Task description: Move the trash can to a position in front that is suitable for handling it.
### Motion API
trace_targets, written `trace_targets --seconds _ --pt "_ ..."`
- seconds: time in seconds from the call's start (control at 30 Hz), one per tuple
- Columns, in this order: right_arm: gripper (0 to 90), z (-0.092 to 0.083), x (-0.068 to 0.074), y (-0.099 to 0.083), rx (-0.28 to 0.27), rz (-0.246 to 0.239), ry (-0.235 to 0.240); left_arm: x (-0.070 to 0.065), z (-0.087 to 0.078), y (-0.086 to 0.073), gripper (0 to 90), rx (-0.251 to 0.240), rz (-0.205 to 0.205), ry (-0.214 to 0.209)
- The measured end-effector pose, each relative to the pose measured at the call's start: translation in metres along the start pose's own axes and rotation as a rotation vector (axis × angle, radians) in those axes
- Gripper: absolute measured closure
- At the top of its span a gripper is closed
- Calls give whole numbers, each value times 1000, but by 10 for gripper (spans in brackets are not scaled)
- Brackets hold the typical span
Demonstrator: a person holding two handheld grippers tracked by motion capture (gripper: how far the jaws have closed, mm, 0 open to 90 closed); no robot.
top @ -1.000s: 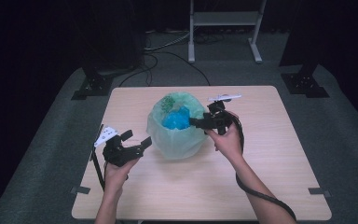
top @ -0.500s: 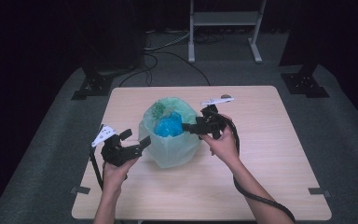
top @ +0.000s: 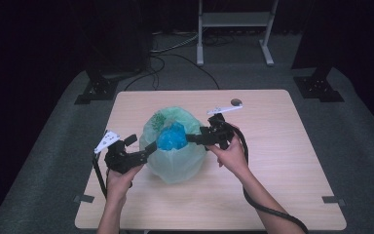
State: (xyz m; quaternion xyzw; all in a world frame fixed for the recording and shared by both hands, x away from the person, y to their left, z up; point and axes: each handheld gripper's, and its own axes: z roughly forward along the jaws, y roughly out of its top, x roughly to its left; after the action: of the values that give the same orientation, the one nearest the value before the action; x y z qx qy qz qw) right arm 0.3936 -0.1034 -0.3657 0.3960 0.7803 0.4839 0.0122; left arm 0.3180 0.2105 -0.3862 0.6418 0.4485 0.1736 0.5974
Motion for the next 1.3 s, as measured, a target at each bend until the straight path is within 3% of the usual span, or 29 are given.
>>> trace_targets --seconds 0.13,0.23,0.4,0.53,0.87,0.97,1.07,1.13,1.17,1.3 --pt "329 -1 2 -1 4 -3 0 1 -1 0 29 -2 4 2" --pt "311 -4 2 -3 -14 9 -25 1 -1 1 29 -2 3 4" --pt "311 -15 -7 -8 -80 92 24 0 1 2 29 4 2 -1" --pt "311 -32 -13 -17 -107 116 37 0 3 4 29 13 19 -17" --pt "307 -59 -36 -39 -98 145 -43 2 25 12 54 95 16 31" --pt "294 -63 -39 -40 -101 138 -48 4 28 14 108 105 6 46" --pt "291 -66 -39 -39 -99 126 -55 5 33 23 151 136 21 88" --pt "292 -67 -39 -38 -99 118 -56 4 35 25 209 143 26 93" --pt "292 -68 -38 -37 -100 113 -58 3 38 30 221 156 45 118" --pt "292 -70 -34 -35 -103 97 -60 1 46 37 337 174 72 132"
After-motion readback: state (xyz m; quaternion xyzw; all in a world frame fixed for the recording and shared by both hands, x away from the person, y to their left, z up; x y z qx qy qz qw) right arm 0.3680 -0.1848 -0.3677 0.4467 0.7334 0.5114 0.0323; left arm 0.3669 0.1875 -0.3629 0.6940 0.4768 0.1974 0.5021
